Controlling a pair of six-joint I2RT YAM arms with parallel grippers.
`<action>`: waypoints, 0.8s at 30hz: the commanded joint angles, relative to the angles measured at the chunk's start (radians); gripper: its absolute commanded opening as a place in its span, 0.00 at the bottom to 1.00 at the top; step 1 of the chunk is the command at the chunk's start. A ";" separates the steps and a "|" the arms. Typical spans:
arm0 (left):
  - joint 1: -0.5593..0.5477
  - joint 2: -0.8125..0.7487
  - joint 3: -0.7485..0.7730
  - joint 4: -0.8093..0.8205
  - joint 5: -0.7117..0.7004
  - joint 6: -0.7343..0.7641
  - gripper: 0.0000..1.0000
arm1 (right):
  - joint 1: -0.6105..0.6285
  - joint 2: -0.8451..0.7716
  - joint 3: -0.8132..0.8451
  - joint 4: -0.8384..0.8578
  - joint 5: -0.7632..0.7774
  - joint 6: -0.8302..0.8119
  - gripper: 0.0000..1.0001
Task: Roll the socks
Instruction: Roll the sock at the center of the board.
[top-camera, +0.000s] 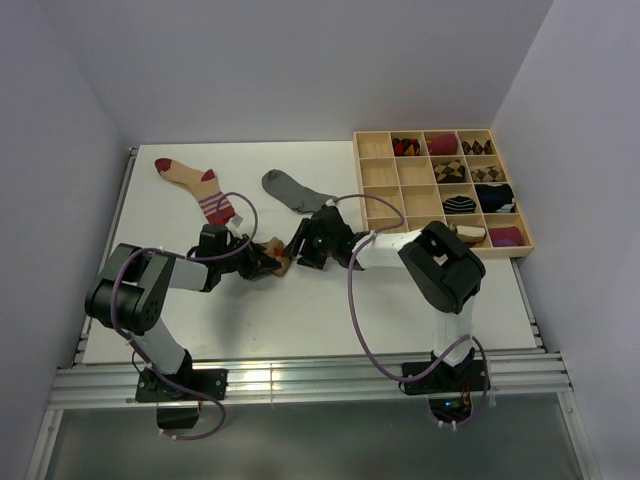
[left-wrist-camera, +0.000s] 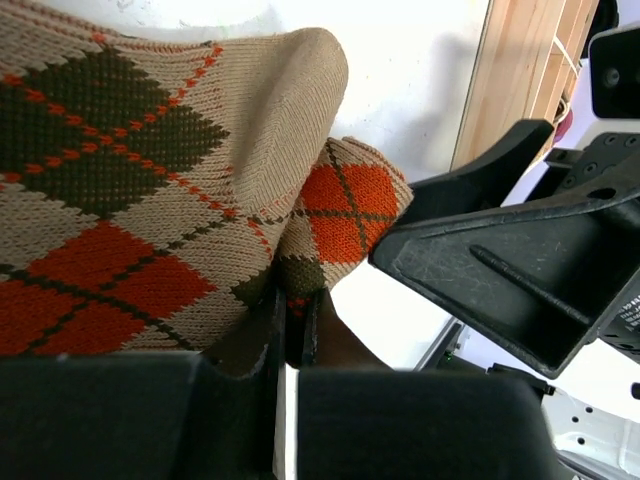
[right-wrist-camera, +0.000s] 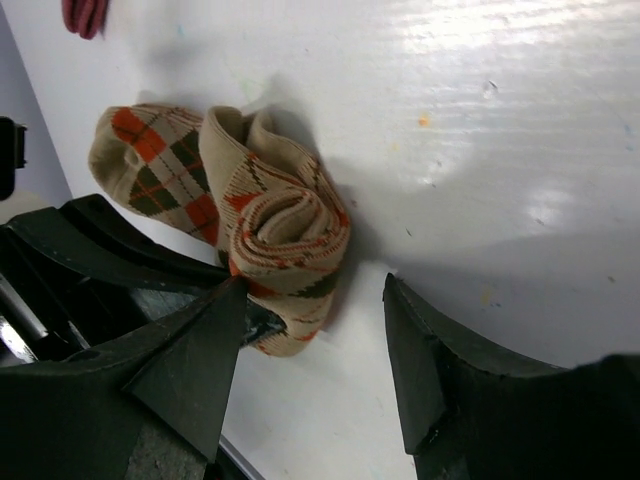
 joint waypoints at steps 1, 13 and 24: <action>0.000 0.044 -0.002 -0.112 -0.024 0.022 0.03 | -0.007 0.045 0.025 0.034 0.003 -0.002 0.64; 0.002 0.057 0.000 -0.104 -0.012 0.037 0.06 | -0.007 0.105 0.048 0.051 -0.012 -0.025 0.40; -0.044 -0.141 0.026 -0.274 -0.214 0.204 0.48 | -0.007 0.056 0.080 -0.112 0.022 -0.057 0.00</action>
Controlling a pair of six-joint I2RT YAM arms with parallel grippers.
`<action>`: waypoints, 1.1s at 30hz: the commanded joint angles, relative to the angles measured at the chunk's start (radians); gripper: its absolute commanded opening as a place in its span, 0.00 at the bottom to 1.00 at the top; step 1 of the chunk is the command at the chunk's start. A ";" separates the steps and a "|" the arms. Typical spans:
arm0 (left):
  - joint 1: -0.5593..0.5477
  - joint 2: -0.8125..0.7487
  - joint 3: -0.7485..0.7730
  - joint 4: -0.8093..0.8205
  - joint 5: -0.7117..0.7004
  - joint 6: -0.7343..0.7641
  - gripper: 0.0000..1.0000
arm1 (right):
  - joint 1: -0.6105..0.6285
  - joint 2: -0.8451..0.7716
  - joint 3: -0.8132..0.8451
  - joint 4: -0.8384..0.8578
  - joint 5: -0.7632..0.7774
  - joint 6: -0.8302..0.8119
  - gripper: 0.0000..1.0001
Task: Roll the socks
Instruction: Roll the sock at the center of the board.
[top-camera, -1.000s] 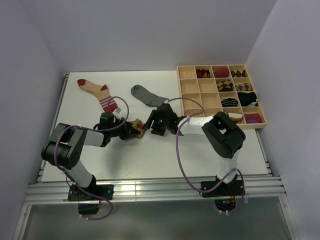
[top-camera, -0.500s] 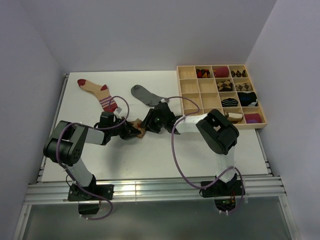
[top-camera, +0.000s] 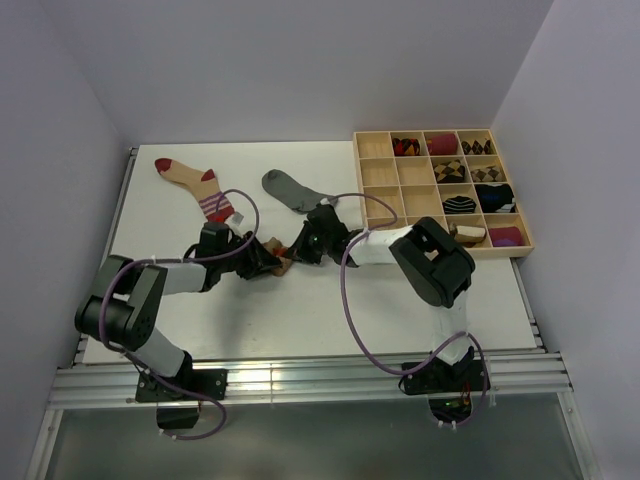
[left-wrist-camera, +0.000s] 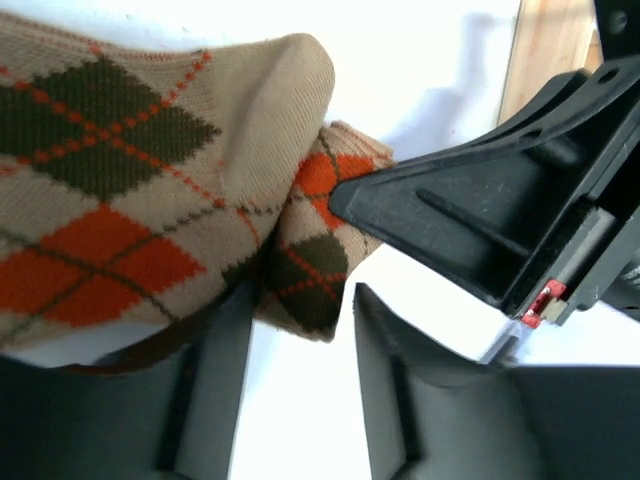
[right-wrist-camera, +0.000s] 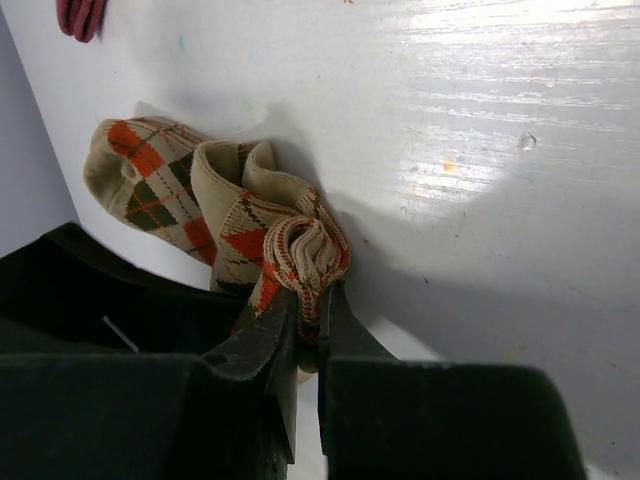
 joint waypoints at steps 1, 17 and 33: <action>-0.055 -0.096 0.011 -0.164 -0.171 0.121 0.51 | -0.003 -0.030 0.027 -0.158 0.057 -0.044 0.00; -0.474 -0.382 -0.041 -0.048 -0.846 0.498 0.74 | 0.001 -0.057 0.043 -0.244 0.003 -0.041 0.00; -0.572 -0.150 -0.039 0.052 -0.887 0.613 0.68 | 0.001 -0.051 0.054 -0.244 -0.043 -0.030 0.00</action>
